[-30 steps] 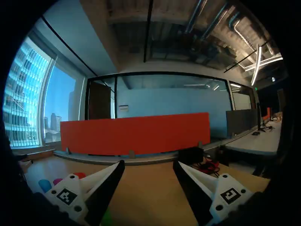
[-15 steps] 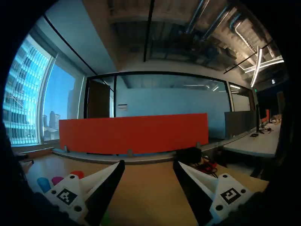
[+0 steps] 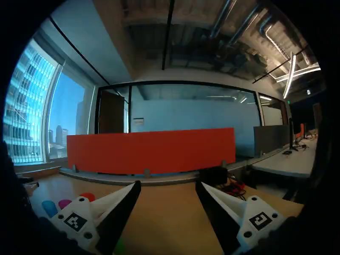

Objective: Pour water

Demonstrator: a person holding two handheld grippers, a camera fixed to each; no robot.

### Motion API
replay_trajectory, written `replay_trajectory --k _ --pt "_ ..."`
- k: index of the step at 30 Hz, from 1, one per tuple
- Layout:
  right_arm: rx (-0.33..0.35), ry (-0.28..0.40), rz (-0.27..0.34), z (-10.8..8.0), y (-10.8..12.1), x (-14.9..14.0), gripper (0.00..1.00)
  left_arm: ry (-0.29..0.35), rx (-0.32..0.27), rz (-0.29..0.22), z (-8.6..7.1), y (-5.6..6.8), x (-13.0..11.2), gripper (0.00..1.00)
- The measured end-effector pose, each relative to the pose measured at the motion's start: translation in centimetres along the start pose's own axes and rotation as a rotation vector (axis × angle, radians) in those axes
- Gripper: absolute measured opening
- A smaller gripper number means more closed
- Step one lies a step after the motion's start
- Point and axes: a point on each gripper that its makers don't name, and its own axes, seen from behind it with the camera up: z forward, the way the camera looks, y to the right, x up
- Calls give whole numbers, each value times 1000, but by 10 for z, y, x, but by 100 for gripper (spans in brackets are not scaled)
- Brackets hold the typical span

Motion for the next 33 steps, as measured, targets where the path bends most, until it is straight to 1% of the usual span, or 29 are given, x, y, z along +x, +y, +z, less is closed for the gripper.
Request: replay_trajectory --k 12,23,26,33 --pt "7 3 -1 -1 -2 2 99 -1 -8 0 1 2 -1 95" --pt "12 20 -13 0 7 2 99 -2 -8 1 1 2 -1 95" --pt "23 19 -23 3 6 -2 99 -2 -8 1 1 2 -1 95" --pt "64 -1 -46 16 -7 -23 99 -2 -8 1 1 2 -1 95"
